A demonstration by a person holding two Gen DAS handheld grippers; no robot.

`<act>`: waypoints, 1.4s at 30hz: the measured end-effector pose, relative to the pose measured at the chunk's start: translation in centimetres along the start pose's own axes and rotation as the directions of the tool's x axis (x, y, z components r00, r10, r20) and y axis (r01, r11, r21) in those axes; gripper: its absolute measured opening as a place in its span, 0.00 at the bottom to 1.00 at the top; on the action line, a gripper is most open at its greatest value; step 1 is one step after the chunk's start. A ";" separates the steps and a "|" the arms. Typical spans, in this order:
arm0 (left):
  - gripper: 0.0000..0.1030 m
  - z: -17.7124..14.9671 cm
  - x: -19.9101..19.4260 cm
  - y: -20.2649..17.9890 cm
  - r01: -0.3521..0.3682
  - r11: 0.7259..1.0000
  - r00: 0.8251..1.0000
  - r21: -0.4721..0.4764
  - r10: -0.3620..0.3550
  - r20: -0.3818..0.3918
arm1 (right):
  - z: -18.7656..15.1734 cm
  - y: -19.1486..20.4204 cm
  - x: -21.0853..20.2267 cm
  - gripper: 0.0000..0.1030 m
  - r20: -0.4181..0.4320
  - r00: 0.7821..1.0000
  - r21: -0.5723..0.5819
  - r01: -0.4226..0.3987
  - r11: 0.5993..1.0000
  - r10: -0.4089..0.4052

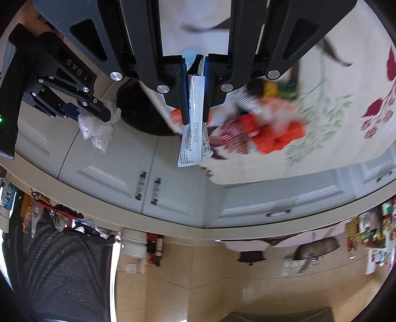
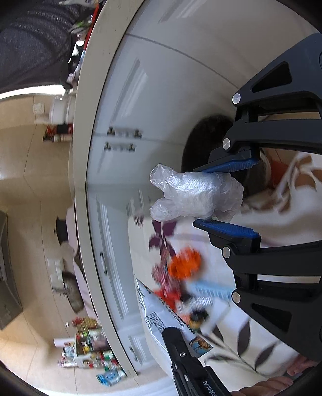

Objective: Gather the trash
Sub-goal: 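Carry both items over the black bin and open both tools to drop them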

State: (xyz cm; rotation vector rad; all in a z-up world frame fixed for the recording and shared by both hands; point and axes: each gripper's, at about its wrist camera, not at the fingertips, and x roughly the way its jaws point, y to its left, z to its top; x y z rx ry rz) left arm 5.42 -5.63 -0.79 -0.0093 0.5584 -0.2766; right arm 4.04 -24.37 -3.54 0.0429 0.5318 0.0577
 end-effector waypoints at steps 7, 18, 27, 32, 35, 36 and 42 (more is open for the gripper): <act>0.10 2.0 5.1 -3.5 0.018 1.000 0.999 0.024 -0.018 -0.036 | 1.7 -4.0 2.5 0.34 0.010 0.998 0.032 0.064 0.997 -0.064; 0.10 3.7 11.2 -6.7 -0.028 0.999 0.995 0.035 0.031 -0.095 | 2.9 -8.3 7.2 0.34 -0.008 0.995 0.062 0.095 0.994 -0.095; 0.10 4.5 14.7 -8.5 -0.065 0.997 0.989 0.052 0.071 -0.133 | 2.8 -10.5 10.9 0.34 -0.039 0.995 0.092 0.094 0.991 -0.090; 0.10 5.0 16.2 -8.6 -0.067 0.997 0.986 0.027 0.071 -0.153 | 2.6 -11.0 12.4 0.34 -0.052 0.995 0.094 0.089 0.992 -0.084; 0.13 5.2 16.6 -8.6 -0.068 0.998 0.985 0.017 0.069 -0.157 | 2.6 -11.2 13.0 0.42 -0.043 0.995 0.096 0.094 0.991 -0.090; 0.15 5.2 16.7 -8.6 -0.067 0.998 0.985 0.018 0.069 -0.161 | 2.6 -11.3 13.2 0.50 -0.038 0.995 0.101 0.097 0.990 -0.093; 0.36 5.3 16.9 -8.7 -0.062 0.998 0.984 0.005 0.062 -0.165 | 2.8 -11.6 13.7 0.56 -0.036 0.994 0.116 0.105 0.988 -0.102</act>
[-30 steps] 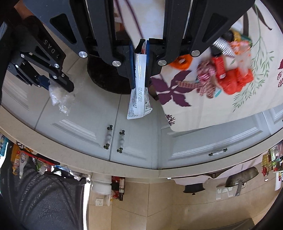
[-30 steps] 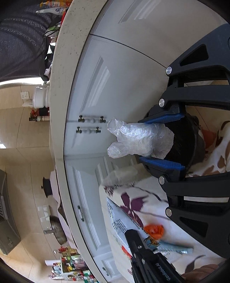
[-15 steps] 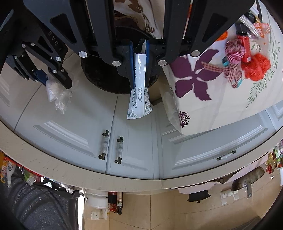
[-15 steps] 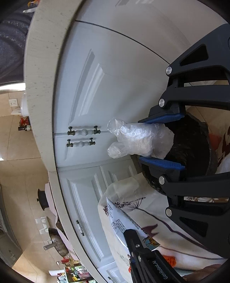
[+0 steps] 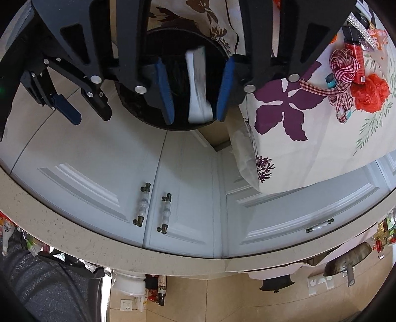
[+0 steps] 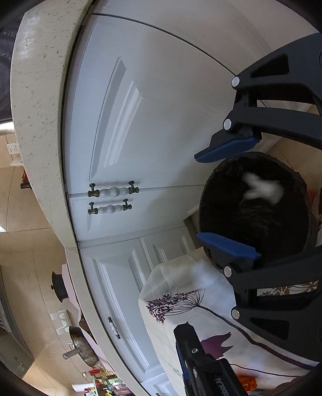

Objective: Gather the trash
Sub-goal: 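Carry both items over the black bin and open both tools to drop them, then grasp the green bottle with the left tool while the right tool grasps the blue tube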

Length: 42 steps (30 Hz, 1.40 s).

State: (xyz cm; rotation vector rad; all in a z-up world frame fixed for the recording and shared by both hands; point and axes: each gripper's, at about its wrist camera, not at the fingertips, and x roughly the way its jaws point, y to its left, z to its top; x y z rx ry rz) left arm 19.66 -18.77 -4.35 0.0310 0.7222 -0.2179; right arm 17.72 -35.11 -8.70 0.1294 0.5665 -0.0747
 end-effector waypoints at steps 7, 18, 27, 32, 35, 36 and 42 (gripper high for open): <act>0.40 0.1 -0.7 0.4 0.002 1.000 1.000 -0.014 -0.002 0.010 | -0.1 0.1 -1.2 0.56 0.002 1.000 0.003 0.009 1.000 -0.009; 0.40 -0.1 -3.9 1.9 -0.015 1.000 0.998 -0.023 0.016 0.061 | 0.2 1.3 -4.7 0.56 0.026 1.000 -0.003 0.018 1.000 -0.018; 0.40 -1.3 -7.1 4.9 -0.043 0.998 0.996 -0.044 0.046 0.079 | -0.2 4.0 -7.6 0.56 0.036 0.999 -0.022 -0.006 1.000 0.007; 0.40 -2.5 -9.5 7.8 -0.085 0.995 0.992 -0.057 0.090 0.092 | -0.9 6.6 -9.3 0.56 0.034 0.998 -0.038 -0.057 0.998 0.058; 0.40 -3.5 -10.7 9.7 -0.119 0.991 0.988 -0.066 0.125 0.094 | -1.4 8.5 -10.4 0.56 0.032 0.995 -0.056 -0.093 0.994 0.095; 0.40 -3.8 -11.1 10.2 -0.130 0.989 0.986 -0.067 0.135 0.092 | -1.5 9.1 -10.7 0.56 0.030 0.994 -0.062 -0.106 0.992 0.108; 0.42 -6.0 -13.0 14.2 -0.192 0.977 0.977 -0.093 0.199 0.074 | -2.9 13.0 -12.6 0.57 0.011 0.984 -0.108 -0.178 0.978 0.180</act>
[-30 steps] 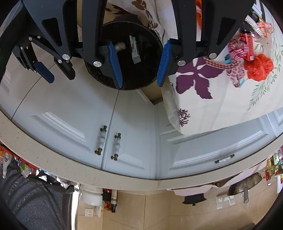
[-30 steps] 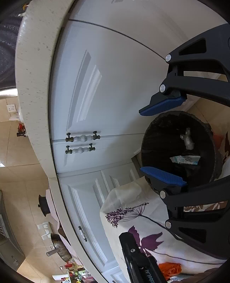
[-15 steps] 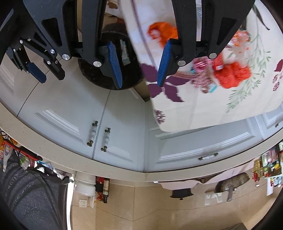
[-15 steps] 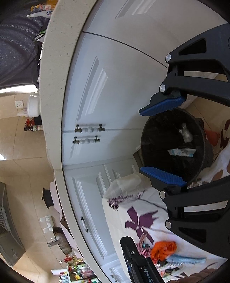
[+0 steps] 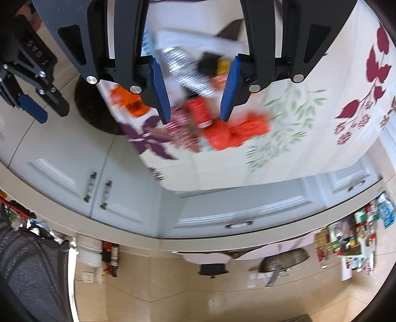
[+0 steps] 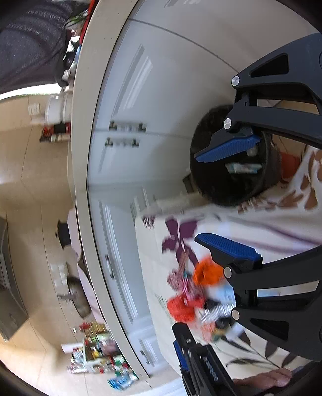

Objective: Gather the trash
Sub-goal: 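Grasp the green bottle with the left tool while the right tool grasps the blue tube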

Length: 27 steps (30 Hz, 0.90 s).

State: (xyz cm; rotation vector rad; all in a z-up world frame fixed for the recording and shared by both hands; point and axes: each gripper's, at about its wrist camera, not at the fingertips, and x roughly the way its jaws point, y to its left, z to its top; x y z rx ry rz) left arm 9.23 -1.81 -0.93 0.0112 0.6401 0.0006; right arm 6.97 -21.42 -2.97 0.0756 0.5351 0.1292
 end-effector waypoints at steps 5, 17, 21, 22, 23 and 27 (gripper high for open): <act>0.44 -1.5 -0.6 3.6 -0.056 0.998 0.998 -0.026 0.056 -0.019 | -1.1 3.7 -0.2 0.56 -0.034 0.998 -0.044 -0.060 0.997 0.059; 0.49 -4.8 -0.8 9.3 -0.118 0.990 0.991 -0.076 0.112 -0.078 | -3.8 8.9 1.3 0.55 -0.185 0.978 -0.125 -0.117 0.985 0.093; 0.51 -5.3 -0.8 9.4 -0.097 0.992 0.992 -0.084 0.089 -0.088 | -4.4 9.2 2.0 0.39 -0.233 0.967 -0.129 -0.133 0.983 0.100; 0.52 -5.4 -0.8 9.3 -0.085 0.993 0.993 -0.084 0.078 -0.090 | -4.5 9.3 2.0 0.38 -0.236 0.967 -0.130 -0.133 0.983 0.100; 0.52 -5.5 -0.8 9.2 -0.078 0.994 0.993 -0.082 0.071 -0.090 | -4.6 9.3 2.0 0.36 -0.232 0.968 -0.134 -0.129 0.982 0.096; 0.55 -5.6 -0.8 8.4 -0.049 0.996 0.995 -0.074 0.042 -0.094 | -4.6 8.9 1.8 0.20 -0.238 0.965 -0.119 -0.140 0.983 0.108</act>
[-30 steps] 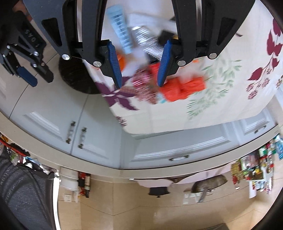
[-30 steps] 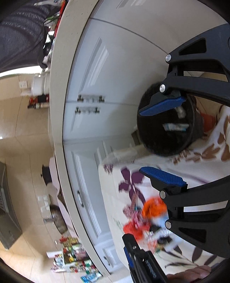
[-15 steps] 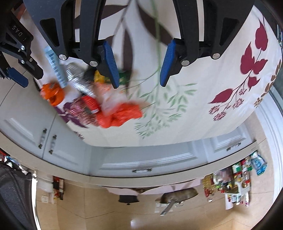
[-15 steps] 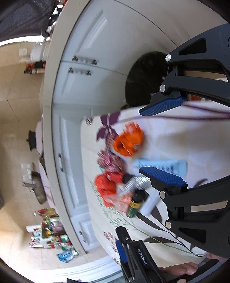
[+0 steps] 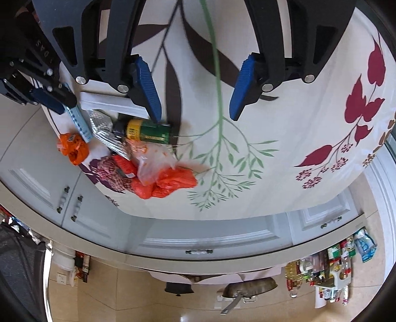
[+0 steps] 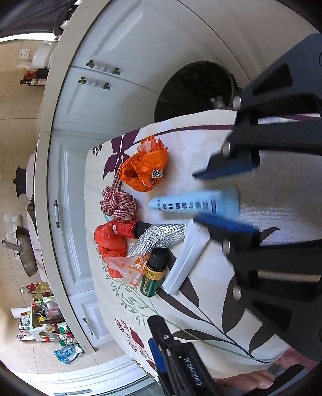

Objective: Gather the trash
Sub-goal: 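Grasp the green bottle with the left tool while the right tool grasps the blue tube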

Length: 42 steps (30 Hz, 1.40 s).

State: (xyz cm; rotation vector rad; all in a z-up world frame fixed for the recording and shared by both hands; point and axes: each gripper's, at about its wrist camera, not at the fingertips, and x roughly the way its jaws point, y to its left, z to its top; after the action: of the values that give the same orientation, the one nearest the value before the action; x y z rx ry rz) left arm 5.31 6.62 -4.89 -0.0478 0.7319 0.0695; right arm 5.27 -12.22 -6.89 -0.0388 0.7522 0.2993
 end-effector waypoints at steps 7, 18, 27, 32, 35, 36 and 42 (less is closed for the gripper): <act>0.57 0.4 0.6 -1.2 0.006 1.000 1.000 0.013 -0.006 -0.009 | -0.3 -0.8 -0.4 0.20 0.006 1.000 0.018 -0.009 1.000 0.009; 0.72 1.4 2.0 -3.9 0.008 0.998 1.000 0.056 -0.007 -0.022 | -0.3 -2.6 -0.9 0.20 0.024 1.000 0.039 -0.009 0.999 0.008; 0.78 2.0 3.7 -5.2 -0.018 0.994 0.999 0.111 0.022 -0.041 | -0.2 -3.5 -1.1 0.20 0.028 0.999 0.054 -0.028 0.998 0.026; 0.80 2.2 4.4 -5.1 0.014 0.996 0.997 0.089 -0.006 -0.080 | 0.1 -3.8 -1.3 0.20 0.040 0.999 0.058 -0.034 0.998 0.032; 0.80 2.2 4.2 -5.3 0.021 0.995 0.997 0.097 -0.013 -0.080 | 0.1 -3.9 -1.5 0.20 0.043 0.999 0.061 -0.034 0.998 0.032; 0.80 2.2 4.0 -5.5 0.022 0.994 0.997 0.104 -0.014 -0.073 | 0.1 -4.0 -1.5 0.20 0.042 0.999 0.062 -0.033 0.998 0.031; 0.80 2.4 4.5 -5.2 0.031 0.996 0.995 0.082 -0.022 -0.101 | 0.1 -4.1 -1.6 0.20 0.043 0.999 0.065 -0.035 0.997 0.032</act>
State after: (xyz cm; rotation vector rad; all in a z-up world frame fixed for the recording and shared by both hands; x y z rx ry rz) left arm 10.70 1.79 -5.99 0.0191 0.8334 0.0109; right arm 5.38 -16.51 -5.98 0.0426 0.7208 0.3062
